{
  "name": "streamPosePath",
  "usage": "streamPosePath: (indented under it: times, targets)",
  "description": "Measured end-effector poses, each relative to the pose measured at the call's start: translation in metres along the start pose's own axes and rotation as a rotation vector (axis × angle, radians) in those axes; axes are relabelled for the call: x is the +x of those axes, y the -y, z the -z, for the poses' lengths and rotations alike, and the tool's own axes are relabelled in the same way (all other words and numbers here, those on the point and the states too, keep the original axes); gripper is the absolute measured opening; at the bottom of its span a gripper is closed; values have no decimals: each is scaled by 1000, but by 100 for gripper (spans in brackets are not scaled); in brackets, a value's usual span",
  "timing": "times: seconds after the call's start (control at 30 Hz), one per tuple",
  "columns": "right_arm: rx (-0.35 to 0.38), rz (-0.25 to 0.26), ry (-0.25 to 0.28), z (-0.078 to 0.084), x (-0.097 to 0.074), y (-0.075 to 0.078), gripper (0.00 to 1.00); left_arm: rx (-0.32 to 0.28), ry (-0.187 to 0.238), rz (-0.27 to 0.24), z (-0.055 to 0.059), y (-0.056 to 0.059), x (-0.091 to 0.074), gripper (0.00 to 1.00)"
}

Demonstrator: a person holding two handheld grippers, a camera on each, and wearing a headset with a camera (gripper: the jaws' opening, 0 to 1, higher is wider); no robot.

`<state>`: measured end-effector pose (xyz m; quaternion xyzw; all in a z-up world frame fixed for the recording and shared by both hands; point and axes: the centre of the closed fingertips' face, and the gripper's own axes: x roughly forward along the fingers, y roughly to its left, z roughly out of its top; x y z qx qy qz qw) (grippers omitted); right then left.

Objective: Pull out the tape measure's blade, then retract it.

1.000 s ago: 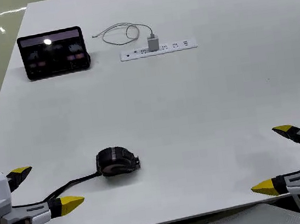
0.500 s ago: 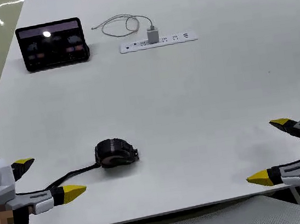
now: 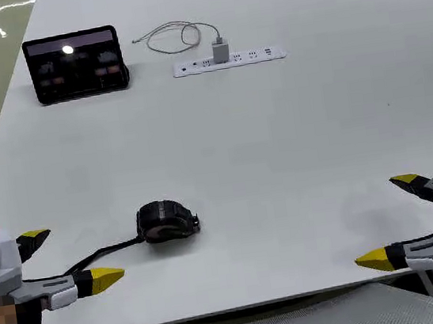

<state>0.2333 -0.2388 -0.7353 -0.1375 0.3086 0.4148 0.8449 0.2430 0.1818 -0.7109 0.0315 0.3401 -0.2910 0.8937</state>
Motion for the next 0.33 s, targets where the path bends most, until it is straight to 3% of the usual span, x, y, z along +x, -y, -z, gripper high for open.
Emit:
streamPosePath:
  times: [0.33]
  targets:
    - [2,6,2,1,0,1,100,1,-2,12,0,3,1,100]
